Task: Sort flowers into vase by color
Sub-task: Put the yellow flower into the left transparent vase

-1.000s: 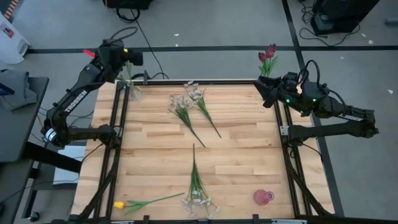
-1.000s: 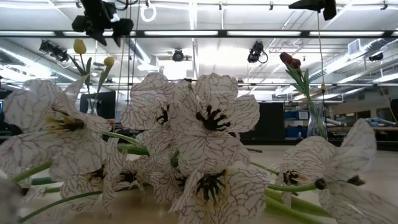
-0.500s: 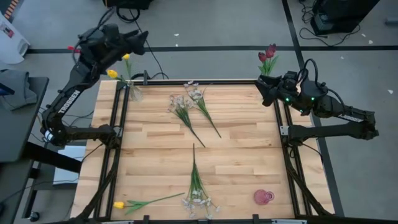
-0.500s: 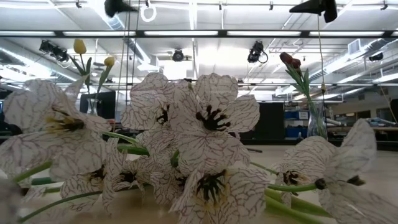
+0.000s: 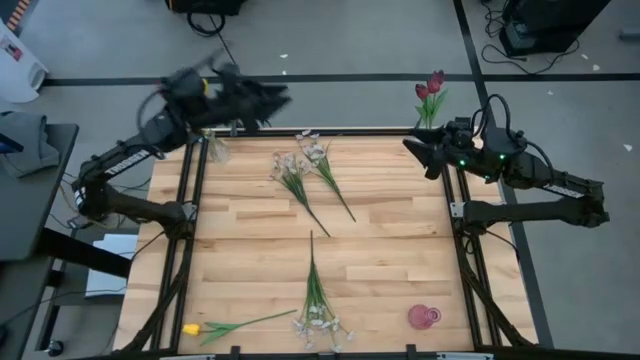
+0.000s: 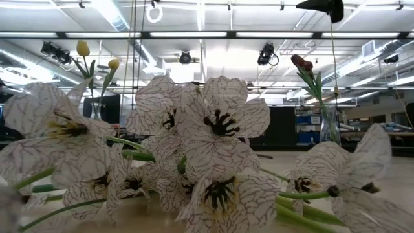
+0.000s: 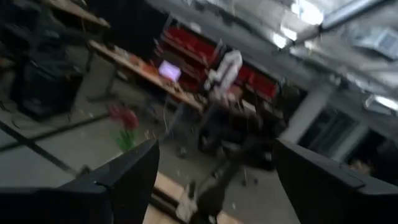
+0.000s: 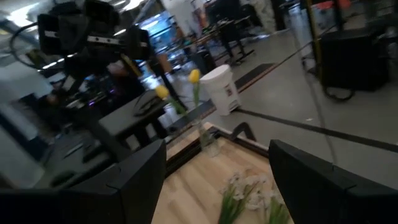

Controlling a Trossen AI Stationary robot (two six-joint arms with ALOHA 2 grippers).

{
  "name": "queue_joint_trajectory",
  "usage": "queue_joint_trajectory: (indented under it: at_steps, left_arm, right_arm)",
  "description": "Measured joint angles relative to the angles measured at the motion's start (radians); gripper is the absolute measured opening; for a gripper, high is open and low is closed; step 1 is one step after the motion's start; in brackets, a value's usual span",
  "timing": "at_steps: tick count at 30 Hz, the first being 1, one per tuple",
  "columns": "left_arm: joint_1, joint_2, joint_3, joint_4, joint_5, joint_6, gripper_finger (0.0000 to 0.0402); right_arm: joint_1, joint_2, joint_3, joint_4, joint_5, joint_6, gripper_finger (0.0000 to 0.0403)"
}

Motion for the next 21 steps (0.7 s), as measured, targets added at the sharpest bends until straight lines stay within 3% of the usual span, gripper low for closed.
queue_joint_trajectory:
  at_steps: [7,12,21]
  left_arm:
    - [-0.192,0.123,0.0,-0.002,-0.11,0.04,0.0318]
    - [-0.283,0.205,0.0,-0.048,-0.117,0.007,0.0318]
    - [-0.398,0.295,-0.001,-0.454,-0.069,0.044,0.0318]
  right_arm:
    - [0.0,0.0,0.0,-0.034,-0.138,0.016,0.0293]
    - [0.0,0.0,0.0,-0.105,-0.173,0.037,0.0293]
    - [0.0,0.004,0.0,-0.146,-0.174,0.137,0.0293]
